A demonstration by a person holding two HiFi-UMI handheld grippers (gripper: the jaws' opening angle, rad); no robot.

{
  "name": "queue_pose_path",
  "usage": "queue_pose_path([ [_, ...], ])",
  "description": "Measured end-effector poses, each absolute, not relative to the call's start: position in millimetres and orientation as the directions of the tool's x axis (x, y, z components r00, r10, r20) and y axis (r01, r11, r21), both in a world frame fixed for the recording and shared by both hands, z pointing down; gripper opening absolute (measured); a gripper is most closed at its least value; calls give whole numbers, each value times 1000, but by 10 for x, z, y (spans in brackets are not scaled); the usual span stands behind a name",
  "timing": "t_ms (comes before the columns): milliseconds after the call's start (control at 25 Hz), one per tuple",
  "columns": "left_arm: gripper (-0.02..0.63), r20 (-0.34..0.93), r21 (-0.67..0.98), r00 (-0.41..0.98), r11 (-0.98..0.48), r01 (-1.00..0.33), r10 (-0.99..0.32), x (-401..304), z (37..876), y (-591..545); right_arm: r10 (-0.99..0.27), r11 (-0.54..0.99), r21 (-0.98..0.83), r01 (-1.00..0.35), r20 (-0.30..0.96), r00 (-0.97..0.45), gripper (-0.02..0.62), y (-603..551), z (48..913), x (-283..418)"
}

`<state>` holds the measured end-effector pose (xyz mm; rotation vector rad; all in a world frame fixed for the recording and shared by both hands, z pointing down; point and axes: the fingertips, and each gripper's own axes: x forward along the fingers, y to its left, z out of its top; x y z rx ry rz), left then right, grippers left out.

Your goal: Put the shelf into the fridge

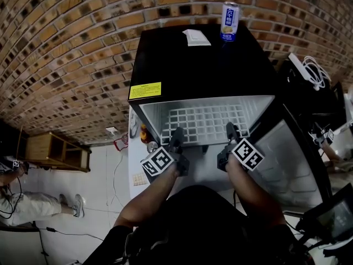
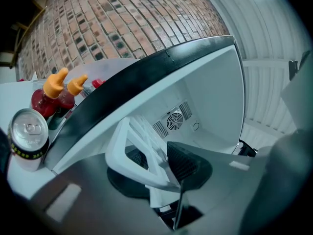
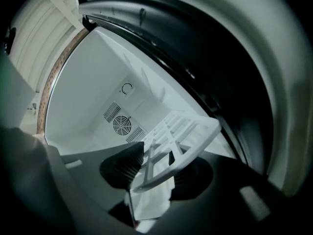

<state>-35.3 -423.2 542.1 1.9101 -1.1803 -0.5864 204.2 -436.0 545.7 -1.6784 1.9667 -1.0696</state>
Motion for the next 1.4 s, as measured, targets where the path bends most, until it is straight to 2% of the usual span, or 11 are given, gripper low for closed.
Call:
queue_pose_path([
  [440,98,56,815,364,-167,-554,-930,-386,5417,-4537,-947,6,-716,-698,219,-234,170,-4653,5449,2024],
  [840,101,50,799,325,-157,-581,-944,-395,5432,-4622,-946,3,-711,-704,226,-232,176,-4745,5475,2011],
  [1040,103,59,755,236,-112,-646,-970,-450,5376,-4677,-952,8,-702,-712,213,-221,178,-4798,5440,2016],
  [1400,103,80,764,224,-84,-640,-971,-428,5405,-4856,-948,-4,-712,-702,227,-224,178,-4981,5464,2016],
])
